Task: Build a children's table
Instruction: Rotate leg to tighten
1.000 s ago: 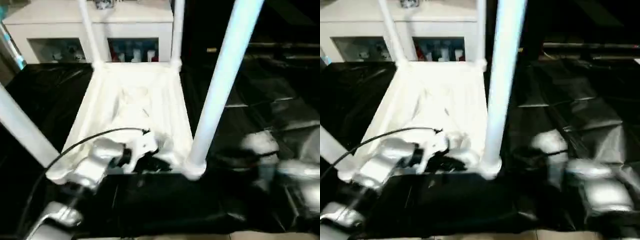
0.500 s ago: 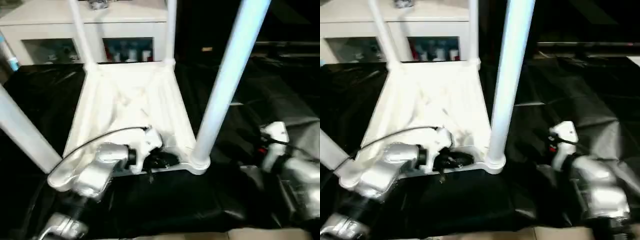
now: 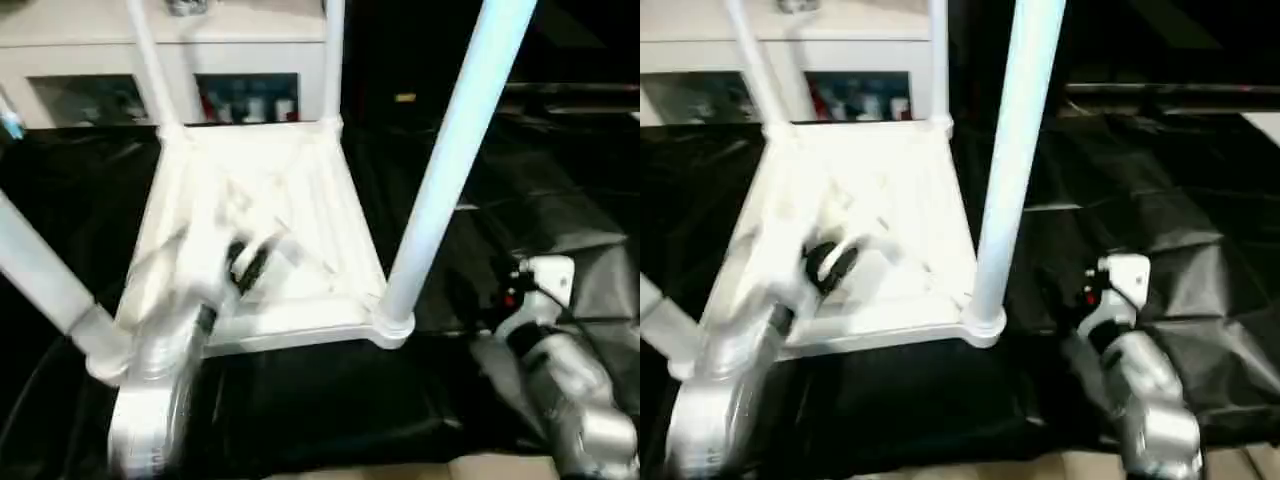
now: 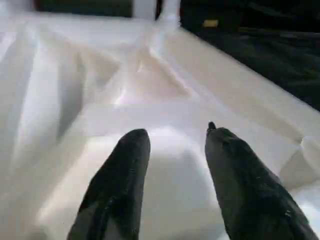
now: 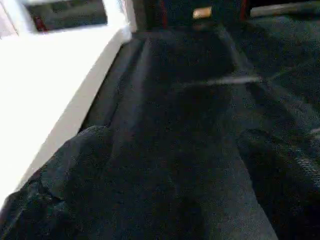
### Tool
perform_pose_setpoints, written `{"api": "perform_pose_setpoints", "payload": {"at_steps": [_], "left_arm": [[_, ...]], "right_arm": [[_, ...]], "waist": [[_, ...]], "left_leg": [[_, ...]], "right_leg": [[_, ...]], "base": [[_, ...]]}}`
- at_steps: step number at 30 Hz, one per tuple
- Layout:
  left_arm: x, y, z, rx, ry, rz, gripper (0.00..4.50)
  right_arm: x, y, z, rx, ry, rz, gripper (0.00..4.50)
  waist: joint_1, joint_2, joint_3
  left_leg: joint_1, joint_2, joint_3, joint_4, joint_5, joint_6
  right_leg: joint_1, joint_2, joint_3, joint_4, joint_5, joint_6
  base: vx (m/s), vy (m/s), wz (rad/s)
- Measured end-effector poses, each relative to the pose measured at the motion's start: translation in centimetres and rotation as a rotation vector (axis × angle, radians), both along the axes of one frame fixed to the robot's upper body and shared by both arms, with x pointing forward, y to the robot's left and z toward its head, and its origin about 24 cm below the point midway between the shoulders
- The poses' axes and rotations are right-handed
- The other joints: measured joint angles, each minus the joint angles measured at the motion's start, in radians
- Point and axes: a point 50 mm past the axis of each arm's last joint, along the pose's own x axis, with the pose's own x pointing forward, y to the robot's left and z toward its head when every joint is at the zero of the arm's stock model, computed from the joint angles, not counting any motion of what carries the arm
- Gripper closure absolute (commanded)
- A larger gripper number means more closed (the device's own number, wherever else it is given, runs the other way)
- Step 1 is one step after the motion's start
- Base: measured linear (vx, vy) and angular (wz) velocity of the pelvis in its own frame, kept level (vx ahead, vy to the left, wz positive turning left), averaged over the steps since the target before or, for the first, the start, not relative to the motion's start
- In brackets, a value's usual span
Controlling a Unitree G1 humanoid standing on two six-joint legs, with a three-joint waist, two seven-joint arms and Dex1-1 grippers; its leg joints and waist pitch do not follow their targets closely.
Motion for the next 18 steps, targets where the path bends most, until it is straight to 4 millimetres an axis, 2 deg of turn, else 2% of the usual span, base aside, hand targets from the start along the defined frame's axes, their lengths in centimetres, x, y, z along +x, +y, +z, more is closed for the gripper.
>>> {"api": "perform_pose_setpoints", "payload": {"at_steps": [3, 5, 6, 7, 8, 9, 11, 12, 13, 14, 15, 16, 17, 18], "left_arm": [[0.0, 0.0, 0.7, 0.048, -0.036, 0.020, 2.41], [0.0, -0.1, 0.9, 0.081, -0.044, 0.036, 2.41], [-0.1, -0.2, 1.0, 0.095, -0.046, 0.039, 2.41], [-0.2, -0.4, 1.0, 0.105, -0.046, 0.039, 2.41], [-0.4, -0.4, 0.8, 0.109, -0.041, 0.043, 2.41], [-0.9, -0.2, 0.6, 0.111, -0.032, 0.062, 2.41], [-1.5, -0.1, 0.4, 0.106, -0.024, 0.081, 2.41], [-1.8, -0.1, 0.5, 0.090, -0.023, 0.087, 2.41], [-2.0, -0.1, 0.5, 0.074, -0.024, 0.088, 2.41], [-2.0, -0.3, 0.6, 0.057, -0.027, 0.087, 2.41], [-2.0, -0.4, 0.8, 0.046, -0.033, 0.082, 2.41], [-2.3, -0.7, 0.8, 0.045, -0.035, 0.071, 2.41], [-2.4, -0.8, 1.0, 0.046, -0.045, 0.066, 2.41], [-2.6, -0.8, 1.0, 0.049, -0.051, 0.065, 2.41]], "right_arm": [[-0.2, 0.7, 0.7, -0.019, -0.030, 0.035, 0.00], [-0.1, 1.1, 1.0, -0.031, -0.042, 0.055, 0.00], [-0.1, 1.3, 1.1, -0.051, -0.048, 0.068, 0.00], [-0.1, 1.4, 1.2, -0.062, -0.053, 0.075, 0.00], [-0.2, 1.5, 1.2, -0.072, -0.054, 0.076, 0.00], [-0.2, 1.6, 1.2, -0.074, -0.056, 0.082, 0.00], [-0.4, 1.4, 1.2, -0.072, -0.062, 0.064, 0.00], [-0.7, 1.2, 1.1, -0.049, -0.059, 0.038, 0.00], [-0.8, 1.0, 1.1, -0.030, -0.057, 0.020, 0.00], [-0.9, 0.8, 1.1, -0.017, -0.055, 0.008, 0.00], [-1.2, 0.3, 1.0, -0.020, -0.050, -0.009, 0.00], [-1.6, 0.0, 0.7, -0.024, -0.039, -0.016, 0.00], [-1.8, -0.2, 0.7, -0.026, -0.036, -0.023, 0.00], [-1.9, -0.3, 0.6, -0.025, -0.031, -0.033, 0.00]], "waist": [[0.007, 0.000, 0.000], [0.002, 0.002, 0.000], [-0.011, 0.005, 0.000], [-0.023, 0.011, 0.000], [-0.040, 0.011, 0.000], [-0.053, 0.011, 0.001], [-0.066, 0.006, 0.000], [-0.066, 0.000, -0.001], [-0.060, -0.002, 0.000], [-0.043, -0.011, 0.002], [-0.020, -0.015, 0.005], [-0.009, -0.021, 0.003], [0.001, -0.016, 0.001], [0.014, -0.012, 0.000]], "left_leg": [[0.001, -0.001, 0.000, 0.000, 0.000, 0.000], [0.002, 0.003, -0.006, 0.000, 0.001, -0.002], [-0.005, 0.001, -0.031, -0.001, 0.002, -0.004], [-0.015, -0.005, -0.064, 0.001, 0.005, -0.008], [-0.019, -0.006, -0.093, 0.001, 0.008, -0.011], [-0.020, -0.015, -0.139, 0.001, 0.011, -0.016], [-0.020, -0.040, -0.206, -0.001, 0.014, -0.012], [-0.013, -0.037, -0.216, -0.012, 0.014, -0.011], [-0.015, -0.030, -0.201, -0.013, 0.006, 0.003], [-0.016, -0.022, -0.179, 0.028, -0.013, 0.033], [-0.030, -0.020, -0.118, 0.133, -0.026, 0.054], [-0.016, -0.037, -0.101, 0.127, -0.028, 0.055], [0.000, -0.056, -0.090, 0.099, -0.035, 0.062], [0.005, -0.078, -0.089, 0.096, -0.053, 0.092]], "right_leg": [[0.001, 0.000, 0.001, -0.001, -0.002, 0.006], [0.007, 0.008, 0.002, -0.007, 0.003, 0.004], [0.017, 0.014, -0.011, -0.014, 0.007, -0.004], [0.024, 0.015, -0.033, -0.017, 0.004, -0.014], [0.025, 0.019, -0.050, -0.006, -0.006, -0.044], [0.027, 0.034, -0.057, 0.014, -0.028, -0.104], [0.032, 0.046, -0.067, 0.043, -0.059, -0.161], [0.034, 0.055, -0.069, 0.046, -0.064, -0.167], [0.038, 0.062, -0.071, 0.040, -0.062, -0.160], [0.038, 0.064, -0.073, 0.036, -0.058, -0.135], [0.043, 0.061, -0.066, 0.038, -0.054, -0.078], [0.040, 0.065, -0.062, 0.036, -0.054, -0.076], [0.037, 0.069, -0.061, 0.037, -0.053, -0.076], [0.031, 0.070, -0.059, 0.041, -0.054, -0.080]], "base": [[0.000, 0.000, 0.00], [0.000, 0.000, 0.00], [0.000, 0.000, 0.00], [-0.006, -0.067, 0.45], [-0.006, -0.067, 0.45], [0.006, -0.107, 0.53], [-0.018, -0.159, 0.43], [-0.005, -0.203, 0.39], [-0.010, -0.225, 0.14], [-0.010, -0.225, 0.14], [-0.035, -0.189, -0.07], [-0.009, -0.148, -0.09], [-0.009, -0.148, -0.09], [0.014, -0.101, -0.06]]}}
